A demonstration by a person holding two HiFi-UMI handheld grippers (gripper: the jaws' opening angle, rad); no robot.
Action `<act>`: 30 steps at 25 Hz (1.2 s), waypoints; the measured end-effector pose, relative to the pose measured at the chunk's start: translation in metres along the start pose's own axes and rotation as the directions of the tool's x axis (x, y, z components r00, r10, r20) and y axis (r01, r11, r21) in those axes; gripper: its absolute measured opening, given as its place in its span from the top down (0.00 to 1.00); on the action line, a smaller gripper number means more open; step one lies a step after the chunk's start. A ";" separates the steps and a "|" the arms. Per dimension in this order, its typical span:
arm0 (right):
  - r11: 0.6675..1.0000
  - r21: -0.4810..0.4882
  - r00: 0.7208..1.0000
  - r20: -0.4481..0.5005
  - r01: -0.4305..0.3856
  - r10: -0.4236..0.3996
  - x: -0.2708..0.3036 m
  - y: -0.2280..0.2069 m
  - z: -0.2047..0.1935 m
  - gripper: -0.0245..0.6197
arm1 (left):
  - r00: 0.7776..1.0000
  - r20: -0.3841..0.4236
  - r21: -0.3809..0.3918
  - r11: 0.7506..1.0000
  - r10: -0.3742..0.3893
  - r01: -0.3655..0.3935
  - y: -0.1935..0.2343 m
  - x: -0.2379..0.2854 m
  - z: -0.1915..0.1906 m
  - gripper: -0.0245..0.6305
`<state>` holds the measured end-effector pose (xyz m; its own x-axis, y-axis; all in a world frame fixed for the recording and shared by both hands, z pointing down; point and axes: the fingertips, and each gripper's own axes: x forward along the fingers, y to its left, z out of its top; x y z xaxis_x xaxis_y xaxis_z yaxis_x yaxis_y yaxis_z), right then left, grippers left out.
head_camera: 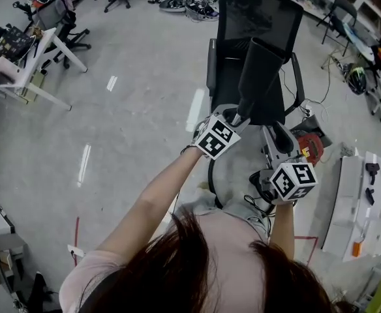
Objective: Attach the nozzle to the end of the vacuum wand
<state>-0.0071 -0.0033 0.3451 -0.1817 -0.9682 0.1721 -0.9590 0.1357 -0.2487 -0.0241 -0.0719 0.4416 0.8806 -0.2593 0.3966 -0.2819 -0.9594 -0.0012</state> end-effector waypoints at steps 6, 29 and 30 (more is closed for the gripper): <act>0.995 0.002 0.994 -0.046 0.101 -0.101 -0.024 -0.011 -0.007 0.85 | 0.998 0.012 -0.019 0.998 0.056 -0.055 -0.004 -0.011 -0.003 0.73; 0.997 -0.057 0.996 -0.063 0.052 -0.056 -0.137 -0.078 0.027 0.90 | 0.985 -0.082 -0.015 0.988 0.152 -0.154 -0.068 0.047 0.017 0.73; 0.997 -0.052 0.996 -0.064 0.051 -0.054 -0.140 -0.081 0.025 0.90 | 0.985 -0.082 -0.011 0.988 0.150 -0.152 -0.070 0.049 0.017 0.73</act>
<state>0.1013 0.1159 0.3168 -0.1431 -0.9586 0.2462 -0.9770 0.0971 -0.1898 0.0452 -0.0196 0.4452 0.7942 -0.3905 0.4656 -0.4163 -0.9078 -0.0512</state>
